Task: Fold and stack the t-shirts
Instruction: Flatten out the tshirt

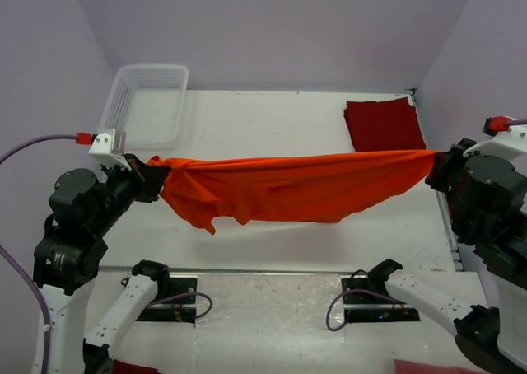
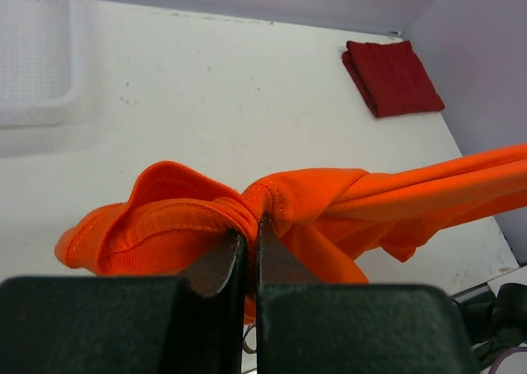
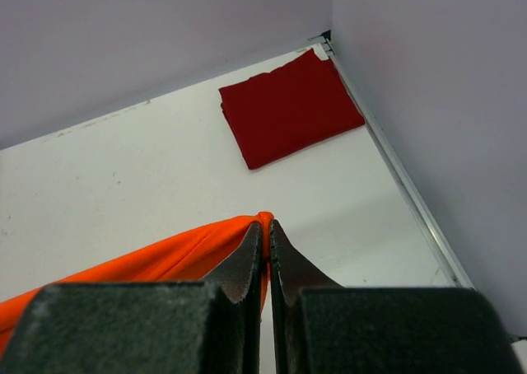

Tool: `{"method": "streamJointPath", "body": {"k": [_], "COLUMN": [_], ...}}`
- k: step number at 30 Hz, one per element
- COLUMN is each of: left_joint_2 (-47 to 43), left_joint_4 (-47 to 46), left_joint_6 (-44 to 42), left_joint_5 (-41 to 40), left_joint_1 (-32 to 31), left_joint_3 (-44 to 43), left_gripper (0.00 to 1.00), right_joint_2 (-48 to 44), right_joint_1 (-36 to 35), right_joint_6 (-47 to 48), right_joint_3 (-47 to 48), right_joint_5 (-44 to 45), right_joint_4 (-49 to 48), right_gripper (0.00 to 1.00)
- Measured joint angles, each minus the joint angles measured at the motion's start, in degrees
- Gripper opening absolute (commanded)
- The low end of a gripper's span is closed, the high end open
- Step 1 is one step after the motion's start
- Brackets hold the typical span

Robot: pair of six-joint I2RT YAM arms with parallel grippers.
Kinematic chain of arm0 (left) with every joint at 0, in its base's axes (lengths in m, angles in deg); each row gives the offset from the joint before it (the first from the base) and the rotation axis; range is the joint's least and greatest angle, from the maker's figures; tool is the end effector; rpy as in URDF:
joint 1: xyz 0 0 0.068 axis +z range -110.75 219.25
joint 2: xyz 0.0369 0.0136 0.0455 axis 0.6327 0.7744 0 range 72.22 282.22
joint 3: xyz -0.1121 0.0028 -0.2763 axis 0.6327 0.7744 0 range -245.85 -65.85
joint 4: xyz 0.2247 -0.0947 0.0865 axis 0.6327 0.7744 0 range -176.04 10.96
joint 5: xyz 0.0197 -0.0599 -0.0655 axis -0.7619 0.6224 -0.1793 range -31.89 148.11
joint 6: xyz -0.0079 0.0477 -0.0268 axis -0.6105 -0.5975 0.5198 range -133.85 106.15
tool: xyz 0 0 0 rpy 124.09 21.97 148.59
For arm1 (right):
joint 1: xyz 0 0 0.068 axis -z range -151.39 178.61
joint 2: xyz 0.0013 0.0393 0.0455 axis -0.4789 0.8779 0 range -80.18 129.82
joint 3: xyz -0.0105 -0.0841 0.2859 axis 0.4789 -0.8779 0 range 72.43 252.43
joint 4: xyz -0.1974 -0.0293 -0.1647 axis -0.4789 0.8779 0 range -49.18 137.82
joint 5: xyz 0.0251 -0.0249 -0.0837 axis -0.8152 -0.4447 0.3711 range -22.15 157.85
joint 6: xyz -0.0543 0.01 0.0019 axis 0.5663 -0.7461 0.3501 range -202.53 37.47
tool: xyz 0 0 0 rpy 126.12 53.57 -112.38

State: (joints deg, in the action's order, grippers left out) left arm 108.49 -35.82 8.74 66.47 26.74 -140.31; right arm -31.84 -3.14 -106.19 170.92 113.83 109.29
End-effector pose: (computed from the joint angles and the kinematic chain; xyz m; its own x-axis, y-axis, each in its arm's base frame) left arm 0.0456 -0.0157 0.4588 -0.3235 -0.3176 -0.8913 0.2479 0.8806 -0.4038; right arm 0.0406 -0.0066 0.5231 -0.1585 0.2298 -0.9603 0.3039 0.9367 0.1740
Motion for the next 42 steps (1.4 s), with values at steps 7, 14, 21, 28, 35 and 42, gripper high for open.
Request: {"method": "streamJointPath", "body": {"k": [7,14,21,28,35,42], "left_joint_2": [-0.33,1.53,21.29,46.14,59.06,68.24], "left_joint_4": [0.83,-3.93,-15.41,-27.93,-35.87,-41.38], "left_joint_6": [1.44,3.34,3.56,2.82,0.76,-1.01], "left_joint_5": [0.81,0.61,-3.41,-5.75,-5.4,-3.15], "left_joint_1": [0.0,0.0,0.0,-0.42,-0.5,-0.52], "left_joint_3": [4.57,13.73,18.56,15.13,8.46,0.66], "left_gripper": [0.0,0.0,0.0,0.0,0.0,0.0], "right_joint_2": [-0.04,2.89,22.64,39.04,44.81,49.83], "right_joint_1": [0.0,0.02,5.68,13.25,19.08,22.84], "right_joint_6": [-1.03,-3.41,-4.48,-0.68,2.56,3.37], "right_joint_3": [2.23,-1.2,-6.54,-7.45,-6.69,-5.09], "right_joint_5": [-0.02,1.77,2.36,-2.45,-6.51,-9.55], "right_joint_4": [2.27,1.9,-7.28,-17.75,-24.44,-27.04], "right_gripper": [0.0,0.0,0.0,0.0,0.0,0.0]}}
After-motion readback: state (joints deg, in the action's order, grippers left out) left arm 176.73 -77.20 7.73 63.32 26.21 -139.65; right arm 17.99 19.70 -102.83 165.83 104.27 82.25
